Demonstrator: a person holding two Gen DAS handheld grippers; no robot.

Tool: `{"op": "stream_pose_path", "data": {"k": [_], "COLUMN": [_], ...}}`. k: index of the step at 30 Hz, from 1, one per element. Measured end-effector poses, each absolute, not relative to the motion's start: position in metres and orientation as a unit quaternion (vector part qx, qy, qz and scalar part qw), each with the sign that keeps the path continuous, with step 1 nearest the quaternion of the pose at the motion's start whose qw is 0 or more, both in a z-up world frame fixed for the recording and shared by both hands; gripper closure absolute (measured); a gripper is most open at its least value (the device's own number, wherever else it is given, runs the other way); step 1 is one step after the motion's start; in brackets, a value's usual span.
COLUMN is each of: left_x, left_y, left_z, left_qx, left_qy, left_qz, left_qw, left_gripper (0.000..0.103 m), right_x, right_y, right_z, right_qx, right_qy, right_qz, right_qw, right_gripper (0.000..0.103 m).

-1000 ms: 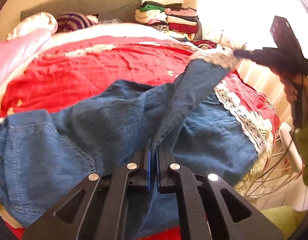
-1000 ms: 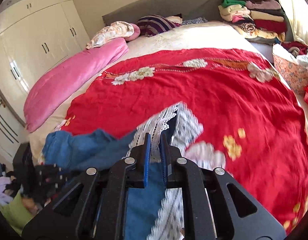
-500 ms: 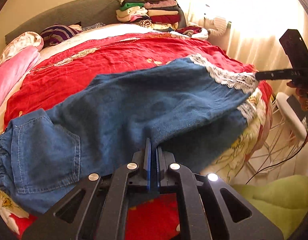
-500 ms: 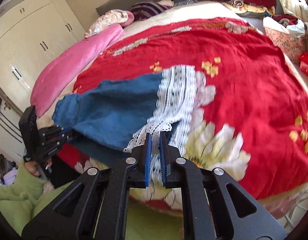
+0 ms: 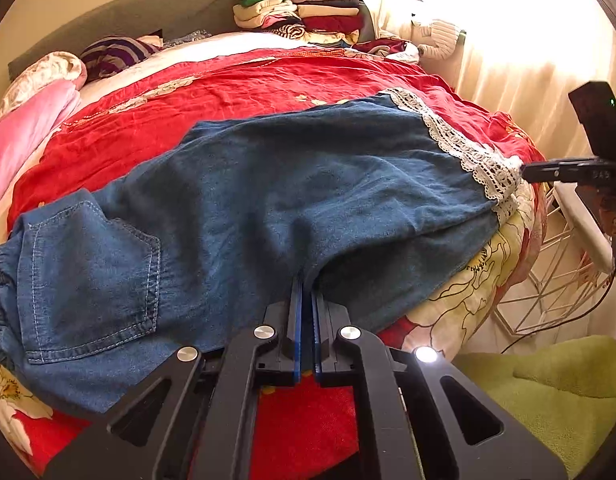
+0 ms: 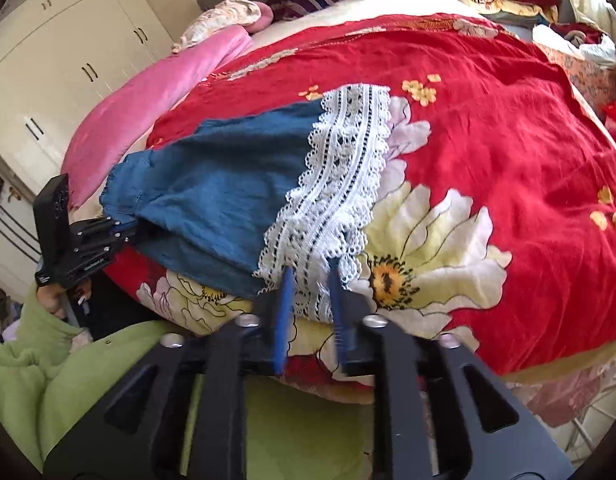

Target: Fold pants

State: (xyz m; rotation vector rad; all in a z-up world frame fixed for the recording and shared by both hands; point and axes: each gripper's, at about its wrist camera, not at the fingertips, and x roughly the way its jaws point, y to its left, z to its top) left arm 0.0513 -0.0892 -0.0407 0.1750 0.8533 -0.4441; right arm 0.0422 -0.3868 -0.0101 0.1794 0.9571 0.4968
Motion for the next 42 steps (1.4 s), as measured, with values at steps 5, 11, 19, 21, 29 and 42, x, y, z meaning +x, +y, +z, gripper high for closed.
{"op": "stream_pose_path", "data": {"k": [5, 11, 19, 21, 29, 42], "left_x": [0.060, 0.052, 0.044, 0.044, 0.032, 0.050], "left_y": [-0.095, -0.093, -0.095, -0.093, -0.069, 0.088], "left_z": [-0.047, -0.039, -0.052, -0.051, -0.031, -0.013], "left_qx": [0.083, 0.083, 0.113, 0.108, 0.059, -0.132], "left_qy": [0.411, 0.403, 0.438, 0.439, 0.423, 0.409], "left_qz": [-0.211, -0.219, -0.220, -0.222, -0.232, 0.002], "left_qw": [0.883, 0.884, 0.864, 0.864, 0.874, 0.903], "left_gripper": [0.095, 0.102, 0.101, 0.101, 0.093, 0.040], "right_x": [0.053, 0.050, 0.045, 0.046, 0.038, 0.023], "right_y": [-0.377, -0.370, -0.374, -0.375, -0.374, -0.219], "right_z": [-0.021, -0.028, -0.042, -0.041, 0.010, -0.014], "right_qx": [0.082, 0.039, 0.033, 0.036, 0.007, -0.220], "right_qy": [0.469, 0.474, 0.497, 0.498, 0.415, 0.341], "right_qz": [0.245, 0.260, 0.253, 0.251, 0.253, 0.404], "right_qw": [0.845, 0.840, 0.830, 0.829, 0.874, 0.820], "right_gripper": [0.075, 0.100, 0.099, 0.098, 0.077, 0.065]}}
